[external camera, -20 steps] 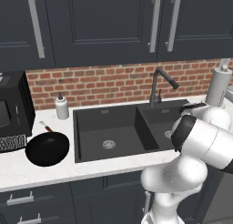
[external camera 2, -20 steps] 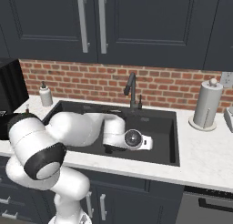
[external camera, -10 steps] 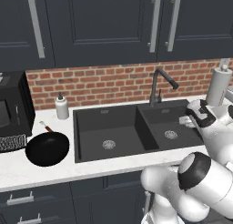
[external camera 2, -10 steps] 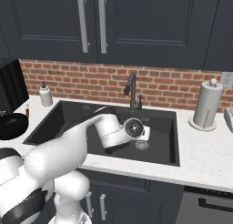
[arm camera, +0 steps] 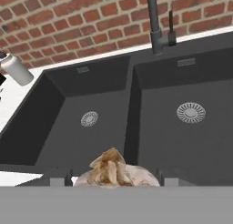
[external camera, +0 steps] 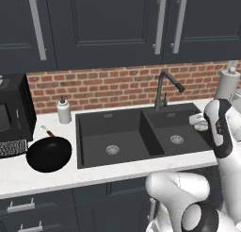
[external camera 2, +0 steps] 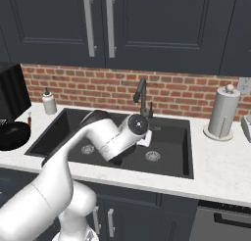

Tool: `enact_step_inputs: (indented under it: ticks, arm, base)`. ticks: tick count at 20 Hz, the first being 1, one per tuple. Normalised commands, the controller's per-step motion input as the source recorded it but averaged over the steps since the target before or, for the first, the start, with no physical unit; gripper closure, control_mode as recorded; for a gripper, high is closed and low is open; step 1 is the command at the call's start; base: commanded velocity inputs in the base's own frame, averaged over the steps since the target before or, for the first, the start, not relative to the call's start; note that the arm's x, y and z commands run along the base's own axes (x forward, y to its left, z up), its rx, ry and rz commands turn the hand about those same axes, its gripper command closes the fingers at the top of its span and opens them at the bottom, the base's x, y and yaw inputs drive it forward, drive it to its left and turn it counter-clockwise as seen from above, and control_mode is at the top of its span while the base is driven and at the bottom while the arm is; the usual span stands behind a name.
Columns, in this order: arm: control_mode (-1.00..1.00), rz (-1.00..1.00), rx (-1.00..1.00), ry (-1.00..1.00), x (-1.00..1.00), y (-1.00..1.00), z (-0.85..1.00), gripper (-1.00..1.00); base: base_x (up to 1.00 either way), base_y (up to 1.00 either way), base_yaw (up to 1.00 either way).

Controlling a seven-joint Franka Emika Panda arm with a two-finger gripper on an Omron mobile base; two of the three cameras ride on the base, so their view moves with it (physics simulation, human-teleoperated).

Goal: Pick the garlic from the sink and place it in the bowl. Then pick the bowl and place it in the microwave. Then close the microwave door and press the start button.

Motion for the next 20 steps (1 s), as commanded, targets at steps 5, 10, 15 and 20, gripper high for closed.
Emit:
enact_step_inputs:
  ticks: [5, 10, 15, 20]
  arm:
    - [-1.0, 0.03, 0.0, 0.0, -0.36, 1.0, 0.08, 1.0]
    - [-1.0, 0.13, 0.0, 0.04, -0.15, 1.0, 0.33, 1.0]
    - [-1.0, 0.07, -0.04, 0.05, -0.09, 0.91, 0.67, 1.0]
    - [-1.0, 0.01, -0.12, 0.02, -0.08, 0.68, 0.81, 1.0]
  base:
    - [0.0, 0.0, 0.0]
    - [0.0, 0.0, 0.0]
    - [0.0, 0.0, 0.0]
    - [0.0, 0.0, 0.0]
